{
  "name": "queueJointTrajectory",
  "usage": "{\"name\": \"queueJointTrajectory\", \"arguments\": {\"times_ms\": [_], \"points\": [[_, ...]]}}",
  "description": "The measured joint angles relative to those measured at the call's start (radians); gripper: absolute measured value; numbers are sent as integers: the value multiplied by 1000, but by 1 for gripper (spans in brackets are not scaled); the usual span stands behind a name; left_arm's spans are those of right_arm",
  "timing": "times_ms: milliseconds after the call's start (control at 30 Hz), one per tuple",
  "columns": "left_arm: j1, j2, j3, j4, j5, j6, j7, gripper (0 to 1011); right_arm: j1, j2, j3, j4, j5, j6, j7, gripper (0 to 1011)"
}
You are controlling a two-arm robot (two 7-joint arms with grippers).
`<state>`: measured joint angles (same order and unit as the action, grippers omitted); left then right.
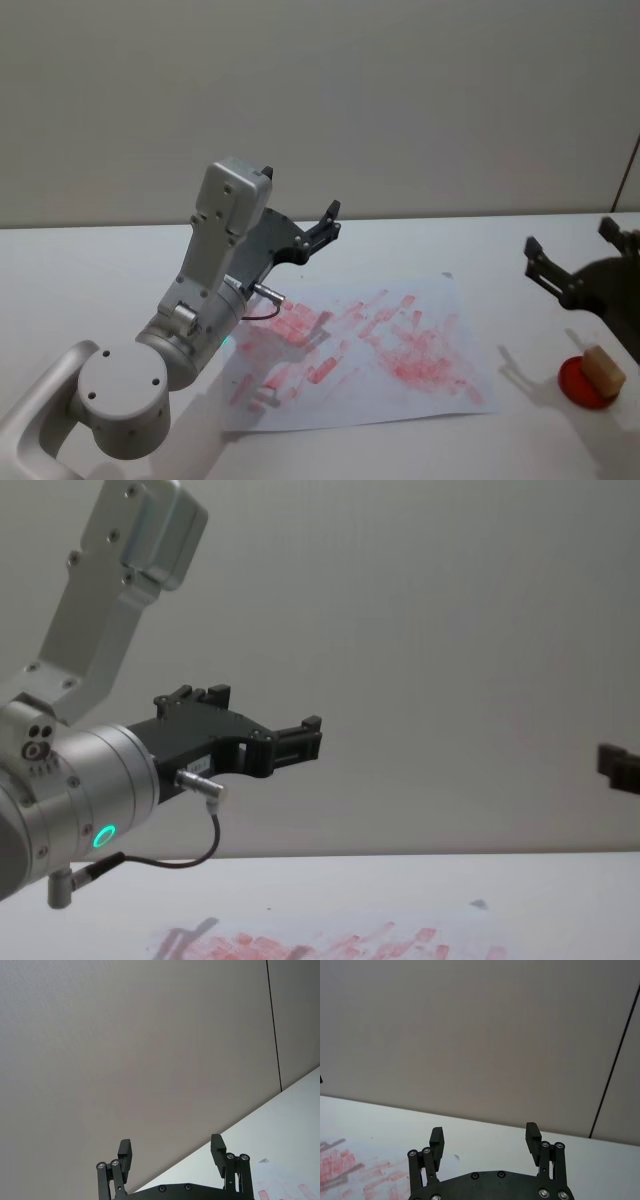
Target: Use the one hand to pick up the stamp and affix it onto the A4 paper.
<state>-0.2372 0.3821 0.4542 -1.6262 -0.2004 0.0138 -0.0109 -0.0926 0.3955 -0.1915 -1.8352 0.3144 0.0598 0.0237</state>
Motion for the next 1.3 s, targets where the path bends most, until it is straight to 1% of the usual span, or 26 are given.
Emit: {"name": "queueJointTrajectory", "arguments": {"times_ms": [167,267,367,467,500,633,933,1300], "points": [[0,0,0,0,0,0,0,1001,-39,23,12,-26,12,24,-26,1001],[0,0,0,0,0,0,0,1001,-73,40,22,-44,25,49,-45,1001],[0,0,0,0,0,0,0,1001,-91,49,26,-52,32,63,-54,1001],[0,0,0,0,0,0,0,1001,-124,63,34,-63,44,89,-69,1001],[0,0,0,0,0,0,0,1001,-124,63,34,-63,44,89,-69,1001],[0,0,0,0,0,0,0,1001,-155,76,40,-68,53,117,-81,1001],[0,0,0,0,0,0,0,1001,-195,92,50,-63,55,163,-96,1001],[0,0,0,0,0,0,0,1001,-200,93,53,-35,36,200,-88,1001]]}}
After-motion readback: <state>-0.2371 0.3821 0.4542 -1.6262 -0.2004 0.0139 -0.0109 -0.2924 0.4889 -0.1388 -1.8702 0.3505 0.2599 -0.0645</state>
